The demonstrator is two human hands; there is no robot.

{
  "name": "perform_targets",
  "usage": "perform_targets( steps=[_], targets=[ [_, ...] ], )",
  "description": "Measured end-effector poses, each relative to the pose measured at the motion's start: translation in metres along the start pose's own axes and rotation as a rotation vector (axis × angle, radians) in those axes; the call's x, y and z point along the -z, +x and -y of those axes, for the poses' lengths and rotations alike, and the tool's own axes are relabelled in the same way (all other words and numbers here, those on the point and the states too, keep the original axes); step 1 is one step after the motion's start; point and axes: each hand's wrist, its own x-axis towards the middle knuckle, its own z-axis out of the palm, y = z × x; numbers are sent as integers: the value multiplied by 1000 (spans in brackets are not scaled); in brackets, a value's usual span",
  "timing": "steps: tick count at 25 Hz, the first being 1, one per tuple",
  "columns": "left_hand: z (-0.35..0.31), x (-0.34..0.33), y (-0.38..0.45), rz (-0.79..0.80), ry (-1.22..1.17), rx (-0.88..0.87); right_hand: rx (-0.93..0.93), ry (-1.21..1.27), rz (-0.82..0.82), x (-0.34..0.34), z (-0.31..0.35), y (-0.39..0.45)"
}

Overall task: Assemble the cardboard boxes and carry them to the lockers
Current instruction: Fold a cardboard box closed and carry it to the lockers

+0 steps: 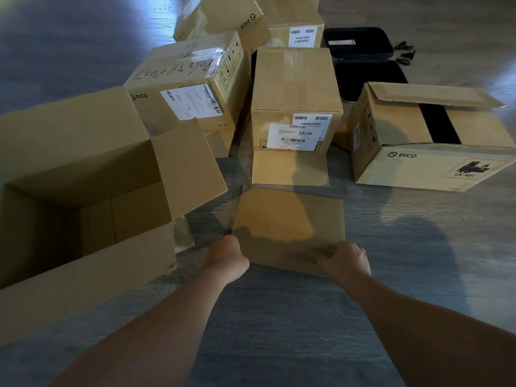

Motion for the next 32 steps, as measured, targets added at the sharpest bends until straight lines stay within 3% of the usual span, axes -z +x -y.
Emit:
perform_targets(
  steps=[4, 8, 15, 22, 26, 32],
  targets=[
    [-17, 1, 1, -198, 5, -91, 78, -14, -100, 19, -8, 0],
    [-32, 13, 2, -264, -32, -178, 144, -31, -149, 41, -7, -3],
    [-76, 37, -17, -446, -210, -286, 295, 49, -440, 90, 7, -8],
    [-96, 92, -34, -564, -371, -371, 389, 140, -585, 116, 44, -21],
    [-64, 135, -37, -703, -222, -293, 490, 128, -520, 104, 96, -27],
    [35, 188, -49, -714, -157, 123, 708, 36, -354, 54, 201, -67]
  ],
)
